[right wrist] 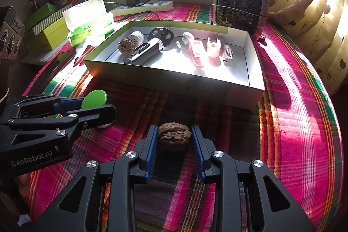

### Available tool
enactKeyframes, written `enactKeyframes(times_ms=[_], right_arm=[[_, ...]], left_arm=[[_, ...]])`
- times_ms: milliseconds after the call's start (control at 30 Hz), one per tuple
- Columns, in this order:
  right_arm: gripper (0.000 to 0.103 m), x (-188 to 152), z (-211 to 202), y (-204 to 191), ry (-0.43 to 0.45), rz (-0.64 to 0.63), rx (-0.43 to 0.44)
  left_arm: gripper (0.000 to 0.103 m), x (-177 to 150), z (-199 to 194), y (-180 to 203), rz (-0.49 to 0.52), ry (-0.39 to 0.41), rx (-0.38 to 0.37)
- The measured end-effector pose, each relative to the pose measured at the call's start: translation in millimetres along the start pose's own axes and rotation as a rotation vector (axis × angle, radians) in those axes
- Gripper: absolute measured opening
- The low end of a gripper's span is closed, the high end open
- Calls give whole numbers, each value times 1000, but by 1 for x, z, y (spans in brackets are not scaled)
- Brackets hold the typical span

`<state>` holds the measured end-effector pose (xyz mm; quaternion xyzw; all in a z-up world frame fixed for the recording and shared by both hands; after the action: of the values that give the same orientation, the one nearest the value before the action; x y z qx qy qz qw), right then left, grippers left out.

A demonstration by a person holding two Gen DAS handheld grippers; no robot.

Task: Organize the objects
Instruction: 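Lift and carry the green mushroom and walnut over the white box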

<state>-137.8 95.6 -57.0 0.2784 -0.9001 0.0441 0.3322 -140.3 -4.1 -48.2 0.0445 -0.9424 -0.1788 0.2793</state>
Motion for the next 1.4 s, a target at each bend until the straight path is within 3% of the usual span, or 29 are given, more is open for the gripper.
enactKeyframes(times_ms=[800,1400], right_arm=[[32,5,-11,3,45,12,3],[32,29,-29,23,112,9,-26]], left_arm=[[29,6,-10,9,30,32,30],[29,34,-20,34,83,89,16]])
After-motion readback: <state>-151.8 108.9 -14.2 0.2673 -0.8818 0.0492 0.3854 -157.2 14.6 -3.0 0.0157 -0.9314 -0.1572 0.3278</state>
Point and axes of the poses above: each gripper's, at about its wrist camera, not at the fingertips, and z roughly the way its jaws point, y to its right, x to its top, the point moved 8 cm from there along z, roughly the way its jaws point, and after that the axes turned 14 degrees about -z, right-handed, at the moved point
